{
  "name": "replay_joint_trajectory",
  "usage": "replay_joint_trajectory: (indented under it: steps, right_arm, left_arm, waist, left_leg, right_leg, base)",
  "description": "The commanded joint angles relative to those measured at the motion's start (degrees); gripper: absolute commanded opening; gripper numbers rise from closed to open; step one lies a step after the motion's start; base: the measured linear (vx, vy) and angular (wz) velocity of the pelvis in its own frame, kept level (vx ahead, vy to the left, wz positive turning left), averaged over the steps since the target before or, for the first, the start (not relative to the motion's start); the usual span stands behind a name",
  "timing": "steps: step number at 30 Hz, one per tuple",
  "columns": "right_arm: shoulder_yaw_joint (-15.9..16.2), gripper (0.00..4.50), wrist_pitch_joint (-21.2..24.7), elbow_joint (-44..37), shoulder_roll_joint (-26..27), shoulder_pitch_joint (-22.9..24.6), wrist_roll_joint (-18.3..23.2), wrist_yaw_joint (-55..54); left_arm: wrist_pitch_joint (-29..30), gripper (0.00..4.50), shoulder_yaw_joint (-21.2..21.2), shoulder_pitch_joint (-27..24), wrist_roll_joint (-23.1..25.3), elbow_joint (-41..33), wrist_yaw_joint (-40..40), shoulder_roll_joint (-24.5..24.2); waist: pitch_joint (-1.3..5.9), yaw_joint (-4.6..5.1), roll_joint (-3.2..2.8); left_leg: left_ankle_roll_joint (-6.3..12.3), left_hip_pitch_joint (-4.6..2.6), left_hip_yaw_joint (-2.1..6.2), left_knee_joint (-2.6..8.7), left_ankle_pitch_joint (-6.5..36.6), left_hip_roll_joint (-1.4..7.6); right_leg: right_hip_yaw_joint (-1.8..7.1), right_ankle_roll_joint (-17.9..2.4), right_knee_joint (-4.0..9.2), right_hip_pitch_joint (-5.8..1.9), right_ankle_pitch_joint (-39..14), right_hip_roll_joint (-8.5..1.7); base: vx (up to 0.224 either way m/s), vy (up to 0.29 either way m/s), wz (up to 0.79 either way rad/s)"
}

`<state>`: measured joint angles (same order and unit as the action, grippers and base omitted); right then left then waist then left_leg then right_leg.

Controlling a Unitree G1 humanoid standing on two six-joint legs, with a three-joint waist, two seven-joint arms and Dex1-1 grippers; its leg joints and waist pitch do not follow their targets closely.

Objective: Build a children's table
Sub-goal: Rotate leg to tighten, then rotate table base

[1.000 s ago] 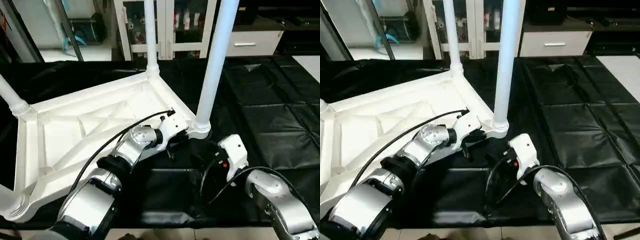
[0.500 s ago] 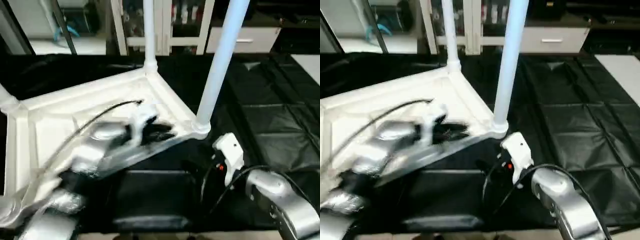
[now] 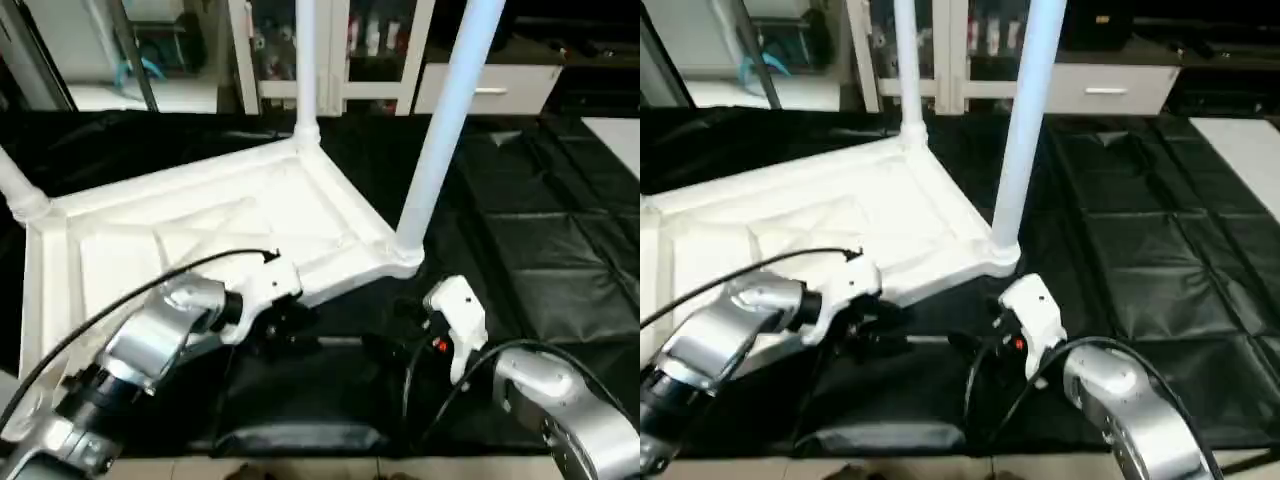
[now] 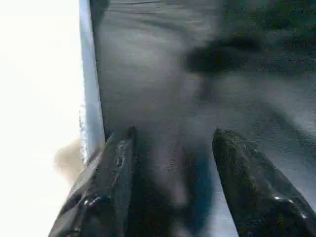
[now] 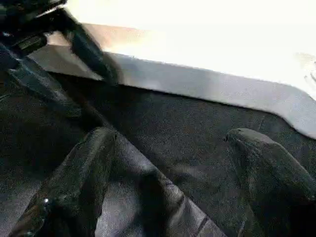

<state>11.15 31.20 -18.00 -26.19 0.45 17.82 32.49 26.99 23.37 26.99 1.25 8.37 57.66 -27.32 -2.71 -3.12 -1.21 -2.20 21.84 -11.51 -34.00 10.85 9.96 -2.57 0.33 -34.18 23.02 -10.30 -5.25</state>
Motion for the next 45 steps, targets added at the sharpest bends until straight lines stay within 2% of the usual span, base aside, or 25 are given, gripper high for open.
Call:
replay_joint_trajectory:
  steps: [1, 4, 6, 9, 10, 12, 13, 17, 19, 22, 25, 26, 27, 28, 29, 30, 31, 32, 34, 37, 38, 39, 41, 42, 45]
  right_arm:
    - [0.0, 3.82, 0.6, -1.3, -0.5, 0.3, -0.1, 0.1]
    - [-0.1, 3.82, 0.8, -1.4, -0.3, 0.4, -0.3, 0.1]
    - [-0.2, 3.82, 0.9, -1.3, 0.0, 0.4, -0.5, -0.3]
    - [-0.1, 3.82, 0.9, -1.1, 0.2, 0.3, -0.5, -0.5]
    - [-0.1, 3.82, 0.9, -1.0, 0.3, 0.1, -0.6, -0.6]
    - [-0.1, 3.82, 0.9, -0.8, 0.4, -0.1, -0.6, -0.7]
    - [-0.1, 3.82, 0.9, -0.5, 0.5, -0.3, -0.8, -0.8]
    - [-0.2, 3.82, 0.9, -0.1, 0.7, -0.7, -1.2, -1.2]
    - [-0.2, 3.82, 0.9, -0.1, 0.7, -0.8, -1.3, -1.3]
    - [-0.2, 3.82, 1.0, -0.2, 0.9, -0.8, -1.4, -1.4]
    - [-0.1, 3.82, 1.0, -0.5, 1.1, -0.6, -1.5, -1.6]
    - [-0.1, 3.82, 0.6, -0.6, 1.1, -0.4, -1.7, -1.7]
    - [-0.1, 3.82, 0.5, -0.7, 1.1, -0.4, -1.7, -1.8]
    - [-0.1, 3.82, 0.5, -0.7, 1.2, -0.4, -1.7, -1.8]
    - [-0.3, 3.82, 0.4, -0.8, 1.2, -0.3, -1.6, -1.9]
    - [-0.5, 3.82, 0.4, -1.0, 1.2, -0.2, -1.5, -1.9]
    - [-0.9, 3.82, 0.4, -1.3, 1.1, 0.1, -1.2, -1.9]
    - [-1.0, 3.82, 0.4, -1.4, 1.1, 0.3, -1.1, -1.9]
    - [-0.9, 3.82, 0.2, -1.4, 1.1, 0.5, -1.1, -1.8]
    - [-0.7, 3.82, 0.1, -1.1, 1.1, 0.4, -1.2, -1.7]
    - [-0.6, 3.82, 0.1, -1.1, 1.2, 0.3, -1.3, -1.6]
    - [-0.5, 3.82, 0.1, -1.0, 1.3, 0.1, -1.4, -1.5]
    - [-0.4, 3.82, 0.1, -0.8, 1.4, -0.1, -1.5, -1.4]
    - [-0.4, 3.82, 0.0, -0.7, 1.4, -0.3, -1.6, -1.3]
    - [-0.4, 3.82, -0.1, -0.4, 1.3, -0.6, -1.7, -1.2]
  left_arm:
    - [-0.5, 2.68, -1.1, 1.9, 4.4, 4.0, -6.5, -1.1]
    - [-1.9, 2.68, -1.1, 2.8, 5.7, 5.3, -8.4, -1.1]
    - [-4.1, 2.68, -1.6, 4.3, 7.7, 8.3, -11.6, -0.3]
    - [-7.4, 2.68, -0.7, 5.8, 9.9, 12.7, -15.1, 0.1]
    - [-11.4, 2.68, 0.5, 7.1, 11.8, 17.7, -18.8, 0.5]
    - [-13.9, 2.68, 0.9, 7.7, 12.6, 20.5, -20.9, 0.9]
    - [-17.3, 2.68, 1.6, 8.4, 14.1, 24.9, -24.6, 1.7]
    - [-21.4, 2.68, 1.8, 8.7, 17.0, 31.6, -33.6, 3.4]
    - [-22.1, 2.68, 1.5, 8.5, 17.2, 32.0, -35.0, 3.6]
    - [-25.2, 2.68, 0.1, 8.1, 17.1, 32.6, -38.2, 4.3]
    - [-29.8, 2.68, -3.8, 6.3, 15.4, 31.2, -44.8, 5.6]
    - [-32.9, 2.68, -7.5, 3.5, 11.9, 27.8, -45.9, 6.7]
    - [-33.3, 2.68, -9.0, 2.2, 10.2, 26.1, -46.0, 7.1]
    - [-33.4, 2.68, -9.2, 2.1, 10.0, 25.9, -46.0, 7.2]
    - [-34.2, 2.68, -11.5, -0.6, 6.8, 22.0, -44.8, 7.6]
    - [-33.2, 2.68, -13.4, -3.1, 3.9, 18.0, -43.3, 7.9]
    - [-30.6, 2.68, -15.9, -7.3, -0.2, 11.3, -40.6, 7.3]
    - [-27.0, 2.68, -17.2, -9.6, -3.6, 7.2, -37.9, 7.1]
    - [-20.8, 2.68, -18.8, -12.8, -8.1, 1.4, -34.2, 6.4]
    - [-11.4, 2.68, -20.1, -15.0, -10.1, -2.6, -32.7, 5.1]
    - [-8.5, 2.68, -20.6, -15.4, -9.6, -3.1, -33.3, 4.5]
    - [-5.0, 2.68, -22.1, -15.6, -9.7, -3.1, -34.9, 4.8]
    - [-1.8, 2.68, -24.6, -15.7, -10.4, -3.0, -38.4, 5.5]
    - [0.5, 2.68, -25.5, -16.0, -11.0, -3.8, -39.7, 5.6]
    - [4.9, 2.68, -25.5, -15.6, -10.9, -3.5, -40.4, 5.2]
  waist:
    - [3.09, 0.19, 0.44]
    - [3.21, 0.71, 0.73]
    - [3.34, 0.90, 0.69]
    - [3.46, 0.85, 0.80]
    - [3.52, 0.81, 0.74]
    - [3.60, 0.85, 0.93]
    - [3.71, 0.83, 0.87]
    - [3.61, 0.83, 0.85]
    - [3.60, 0.85, 0.90]
    - [3.43, 0.85, 1.00]
    - [3.45, 0.94, 0.89]
    - [3.47, 1.02, 0.66]
    - [3.48, 1.10, 0.76]
    - [3.59, 1.00, 0.44]
    - [3.57, 0.98, 0.39]
    - [3.57, 0.92, 0.27]
    - [3.59, 0.90, 0.29]
    - [3.59, 0.78, 0.15]
    - [3.41, 0.78, 0.08]
    - [3.19, 0.52, -0.03]
    - [2.91, 0.56, -0.10]
    - [2.99, 0.61, -0.06]
    - [2.89, 0.63, -0.10]
    - [2.87, 0.64, 0.12]
    - [2.83, 0.86, 0.24]
  left_leg:
    - [-0.43, -1.40, 1.62, 4.61, 15.1, 2.95]
    - [-0.49, -0.79, 1.98, 4.74, 14.7, 2.84]
    - [-0.18, -1.07, 1.90, 4.51, 14.9, 2.86]
    - [0.44, -1.06, 1.79, 4.31, 14.1, 2.84]
    - [0.73, -0.88, 1.82, 4.26, 13.1, 2.78]
    - [1.07, -0.82, 1.85, 4.14, 13.3, 2.69]
    - [1.04, -0.84, 1.91, 4.16, 13.1, 2.80]
    - [1.00, -0.88, 1.96, 4.17, 14.0, 2.91]
    - [0.88, -0.89, 1.95, 4.19, 14.6, 2.96]
    - [0.48, -0.98, 2.02, 4.28, 16.8, 2.96]
    - [0.15, -0.83, 2.18, 4.35, 17.7, 3.00]
    - [0.09, -0.80, 2.21, 4.36, 17.7, 3.05]
    - [0.09, -0.64, 2.27, 4.39, 17.5, 3.08]
    - [0.05, -0.86, 2.23, 4.35, 17.6, 3.15]
    - [0.00, -1.04, 2.13, 4.36, 17.8, 3.16]
    - [-0.16, -0.90, 2.21, 4.49, 17.7, 3.29]
    - [-0.06, -1.07, 2.07, 4.42, 17.7, 3.33]
    - [-0.11, -0.88, 2.10, 4.56, 16.5, 3.41]
    - [0.06, -0.99, 1.88, 4.52, 17.2, 3.16]
    - [-0.78, -1.39, 1.79, 4.59, 18.8, 3.10]
    - [-1.12, -1.36, 1.84, 4.74, 20.6, 2.94]
    - [-1.59, -1.54, 1.82, 4.70, 21.2, 2.97]
    - [-2.23, -1.46, 2.07, 4.78, 21.9, 2.91]
    - [-2.45, -1.48, 2.19, 4.92, 22.3, 3.00]
    - [-2.28, -1.31, 2.25, 4.90, 22.5, 2.83]
  right_leg:
    - [2.30, -8.4, 4.32, -1.78, -15.6, -2.75]
    - [2.15, -7.4, 4.30, -2.21, -16.9, -2.92]
    - [2.16, -7.8, 4.41, -1.91, -16.8, -2.86]
    - [2.19, -8.7, 4.27, -1.86, -14.5, -2.74]
    - [2.15, -9.1, 4.11, -1.99, -13.0, -2.75]
    - [2.08, -8.8, 4.06, -2.06, -12.7, -2.70]
    - [2.08, -9.0, 3.90, -2.17, -12.1, -2.83]
    - [2.03, -9.1, 4.12, -2.05, -12.8, -2.85]
    - [2.06, -9.1, 4.16, -2.02, -13.3, -2.87]
    - [2.05, -8.3, 4.61, -1.78, -17.0, -2.94]
    - [1.96, -8.2, 4.56, -1.86, -17.1, -2.88]
    - [1.97, -8.5, 4.59, -1.86, -16.5, -2.95]
    - [1.93, -8.7, 4.46, -1.98, -15.9, -2.97]
    - [1.93, -9.2, 4.42, -1.78, -14.7, -2.88]
    - [1.95, -9.5, 4.40, -1.63, -14.3, -2.80]
    - [1.93, -10.2, 4.15, -1.88, -13.4, -3.01]
    - [1.94, -10.5, 4.09, -1.63, -12.5, -2.75]
    - [1.93, -11.2, 3.69, -1.90, -11.0, -2.91]
    - [1.93, -11.2, 3.85, -1.54, -11.3, -2.46]
    - [2.06, -10.2, 3.96, -1.29, -13.7, -2.36]
    - [2.04, -9.1, 4.38, -1.15, -16.9, -2.26]
    - [2.08, -8.7, 4.31, -1.11, -17.6, -2.27]
    - [2.07, -7.7, 4.56, -1.15, -19.3, -2.31]
    - [2.06, -7.4, 4.74, -1.17, -19.8, -2.38]
    - [2.07, -6.7, 4.84, -1.20, -20.6, -2.37]
  base:
    - [0.000, 0.000, 0.00]
    - [0.000, 0.000, 0.00]
    - [0.000, 0.000, 0.00]
    - [0.000, 0.000, 0.00]
    - [0.000, 0.000, 0.00]
    - [0.000, 0.000, 0.00]
    - [0.000, 0.000, 0.00]
    - [0.000, 0.000, 0.00]
    - [0.000, 0.000, 0.00]
    - [0.000, 0.000, 0.00]
    - [0.000, 0.000, 0.00]
    - [0.000, 0.000, 0.00]
    - [0.000, 0.000, 0.00]
    - [0.000, 0.000, 0.00]
    - [0.000, 0.000, 0.00]
    - [0.000, 0.000, 0.00]
    - [0.000, 0.000, 0.00]
    - [0.000, 0.000, 0.00]
    - [0.000, 0.000, 0.00]
    - [0.000, 0.000, 0.00]
    - [0.000, 0.000, 0.00]
    - [0.000, 0.000, 0.00]
    - [0.000, 0.000, 0.00]
    - [0.000, 0.000, 0.00]
    - [0.000, 0.000, 0.00]
